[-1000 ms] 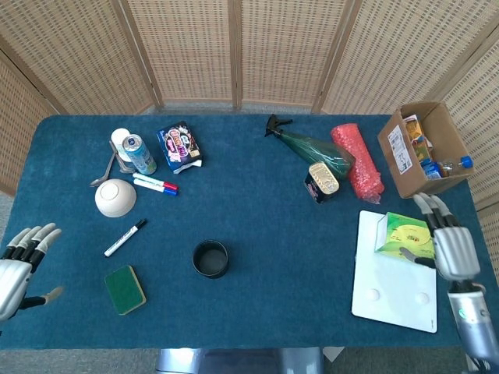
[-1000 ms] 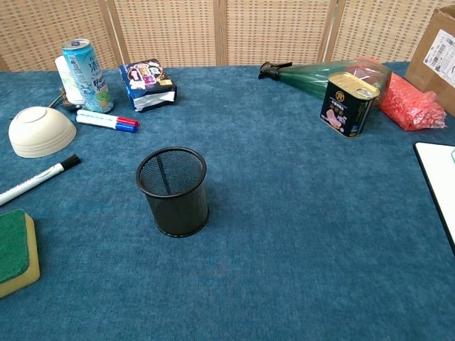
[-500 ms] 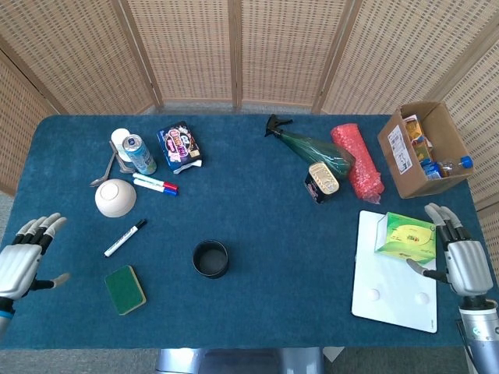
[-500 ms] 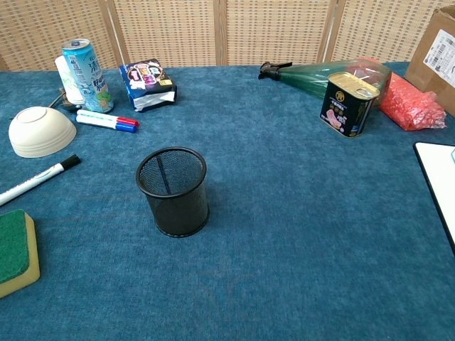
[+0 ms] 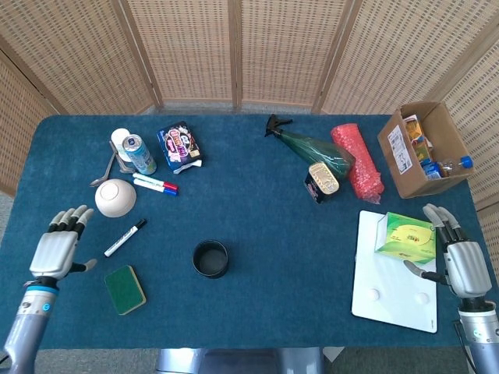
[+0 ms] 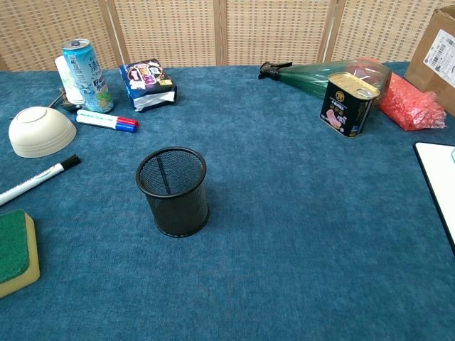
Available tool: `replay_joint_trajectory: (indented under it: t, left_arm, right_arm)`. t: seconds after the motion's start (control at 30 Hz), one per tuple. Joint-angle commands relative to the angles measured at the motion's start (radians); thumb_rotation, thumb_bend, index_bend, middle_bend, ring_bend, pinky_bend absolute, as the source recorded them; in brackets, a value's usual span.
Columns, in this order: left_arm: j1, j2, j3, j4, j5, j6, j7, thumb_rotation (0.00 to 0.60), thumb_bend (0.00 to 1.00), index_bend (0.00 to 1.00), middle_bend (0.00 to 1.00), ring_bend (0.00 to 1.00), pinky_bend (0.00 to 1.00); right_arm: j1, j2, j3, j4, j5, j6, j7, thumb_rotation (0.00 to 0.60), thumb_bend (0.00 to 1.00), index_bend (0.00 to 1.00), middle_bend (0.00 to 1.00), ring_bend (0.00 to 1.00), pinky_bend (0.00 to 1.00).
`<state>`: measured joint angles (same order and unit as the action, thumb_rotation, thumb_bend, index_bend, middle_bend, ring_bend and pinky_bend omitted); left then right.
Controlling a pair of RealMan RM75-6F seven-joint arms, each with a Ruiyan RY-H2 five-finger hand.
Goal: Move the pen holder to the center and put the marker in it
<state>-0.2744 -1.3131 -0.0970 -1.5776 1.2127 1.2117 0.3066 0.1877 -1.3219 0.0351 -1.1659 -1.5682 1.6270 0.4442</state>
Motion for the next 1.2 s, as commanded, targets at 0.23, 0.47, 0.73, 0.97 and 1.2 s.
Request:
replay_joint_trajectory:
  t: [0.23, 0.47, 0.73, 0.97, 1.2]
  left_arm:
    - [-0.066, -0.036, -0.033, -0.017, -0.126, -0.098, 0.078, 0.600, 0.05, 0.17, 0.00, 0.00, 0.00]
    - [-0.107, 0.047, -0.043, -0.129, -0.217, -0.183, 0.085, 0.600, 0.05, 0.23, 0.00, 0.00, 0.00]
    - [-0.173, 0.117, -0.055, -0.182, -0.335, -0.226, 0.149, 0.600, 0.05, 0.24, 0.00, 0.00, 0.00]
    - [-0.295, 0.104, -0.043, -0.238, -0.539, -0.188, 0.391, 0.600, 0.05, 0.25, 0.00, 0.00, 0.00]
    - [-0.370, 0.064, -0.020, -0.265, -0.684, -0.090, 0.542, 0.600, 0.05, 0.30, 0.00, 0.00, 0.00]
  right_arm:
    - [-0.003, 0.001, 0.005, 0.000, -0.011, -0.011, 0.018, 0.600, 0.00, 0.01, 0.07, 0.10, 0.31]
    - [-0.007, 0.003, 0.008, -0.001, -0.018, -0.017, 0.024, 0.600, 0.00, 0.01, 0.07, 0.10, 0.31]
    - [-0.009, 0.004, 0.012, -0.009, -0.030, -0.014, 0.029, 0.600, 0.00, 0.01, 0.07, 0.11, 0.31]
    - [-0.014, 0.009, 0.013, -0.019, -0.035, -0.015, 0.030, 0.600, 0.00, 0.01, 0.07, 0.11, 0.31]
    - [-0.015, 0.010, 0.018, -0.018, -0.032, -0.020, 0.041, 0.600, 0.00, 0.01, 0.07, 0.11, 0.31]
